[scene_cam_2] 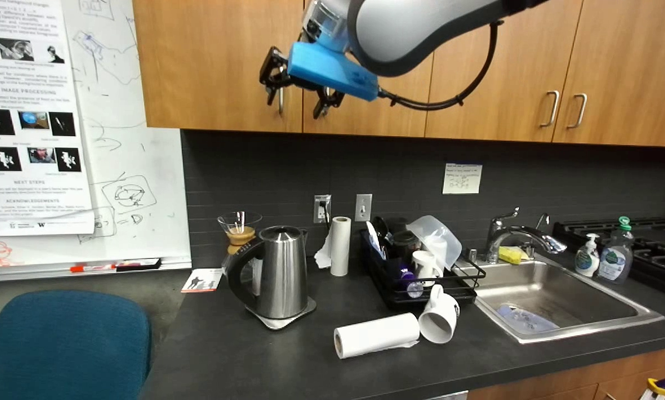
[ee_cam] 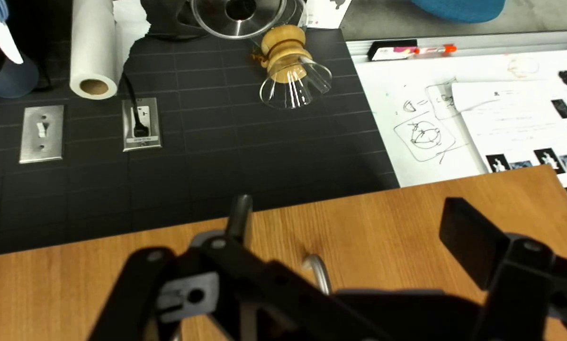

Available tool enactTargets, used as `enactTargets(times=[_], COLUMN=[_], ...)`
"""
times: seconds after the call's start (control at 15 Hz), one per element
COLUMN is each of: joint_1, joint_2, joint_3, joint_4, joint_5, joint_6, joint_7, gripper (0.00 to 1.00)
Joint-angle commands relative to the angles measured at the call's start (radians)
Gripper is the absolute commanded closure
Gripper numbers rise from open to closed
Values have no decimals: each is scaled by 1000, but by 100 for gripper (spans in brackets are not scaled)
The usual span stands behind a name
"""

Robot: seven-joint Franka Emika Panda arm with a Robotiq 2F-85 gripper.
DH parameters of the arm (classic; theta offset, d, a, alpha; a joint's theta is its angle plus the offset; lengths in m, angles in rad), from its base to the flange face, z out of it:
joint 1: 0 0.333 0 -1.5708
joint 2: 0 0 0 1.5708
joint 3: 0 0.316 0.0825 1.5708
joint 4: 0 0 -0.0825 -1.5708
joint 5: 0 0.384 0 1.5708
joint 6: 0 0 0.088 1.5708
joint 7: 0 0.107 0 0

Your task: Open the door to the cupboard

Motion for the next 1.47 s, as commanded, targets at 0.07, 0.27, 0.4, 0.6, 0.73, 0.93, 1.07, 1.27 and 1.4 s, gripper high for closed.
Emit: enactTargets(times=[0.07,0.27,0.4,0.6,0.73,0.93,1.07,1.27,1.4], joint_1=[9,28,39,48,43,42,48,66,87], joint_2=[36,29,33,42,49,62,80,121,165], joint_3=[-21,-59,-81,-103,-110,-120,-125,-135,-144], joint_4=[82,80,83,97,114,137,155,183,200], joint_5=[-122,-130,-126,-141,-178,-264,-341,-451,-521], joint_6=[-163,-244,-256,-238,-236,-215,-204,-194,-184], joint_7=[177,247,269,288,308,347,372,411,437], gripper=[0,0,0,0,0,0,0,0,0])
